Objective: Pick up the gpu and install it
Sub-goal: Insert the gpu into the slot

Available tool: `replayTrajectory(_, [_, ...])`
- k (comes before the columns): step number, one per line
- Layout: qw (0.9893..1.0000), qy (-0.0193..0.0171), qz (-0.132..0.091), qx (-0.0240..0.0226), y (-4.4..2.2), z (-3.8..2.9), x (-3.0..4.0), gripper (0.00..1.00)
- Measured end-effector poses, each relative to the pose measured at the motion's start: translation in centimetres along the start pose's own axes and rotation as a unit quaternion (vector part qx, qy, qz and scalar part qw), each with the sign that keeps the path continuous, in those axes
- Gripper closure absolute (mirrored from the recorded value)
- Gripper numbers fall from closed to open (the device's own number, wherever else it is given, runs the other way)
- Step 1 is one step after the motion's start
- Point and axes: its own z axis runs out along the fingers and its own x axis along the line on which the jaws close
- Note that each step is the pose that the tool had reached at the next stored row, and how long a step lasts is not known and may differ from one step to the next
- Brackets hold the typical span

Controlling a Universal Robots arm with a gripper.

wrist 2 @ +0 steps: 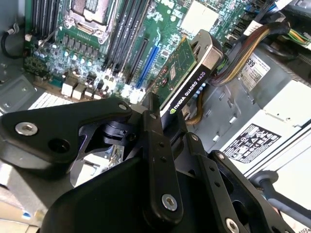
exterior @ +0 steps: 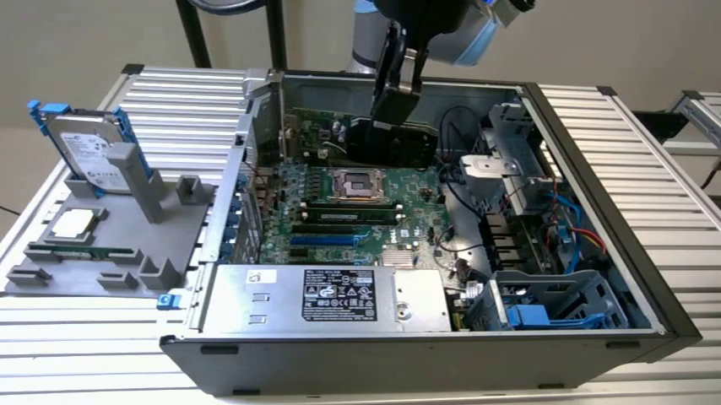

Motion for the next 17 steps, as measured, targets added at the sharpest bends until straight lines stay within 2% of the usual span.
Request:
replayTrajectory(6, [1.0,0.0,0.0,0.0,-0.53,-0.06,-0.07,1.0])
replayTrajectory(17, [1.0,0.0001,0.0,0.0,-0.71,0.16,-0.09,1.0])
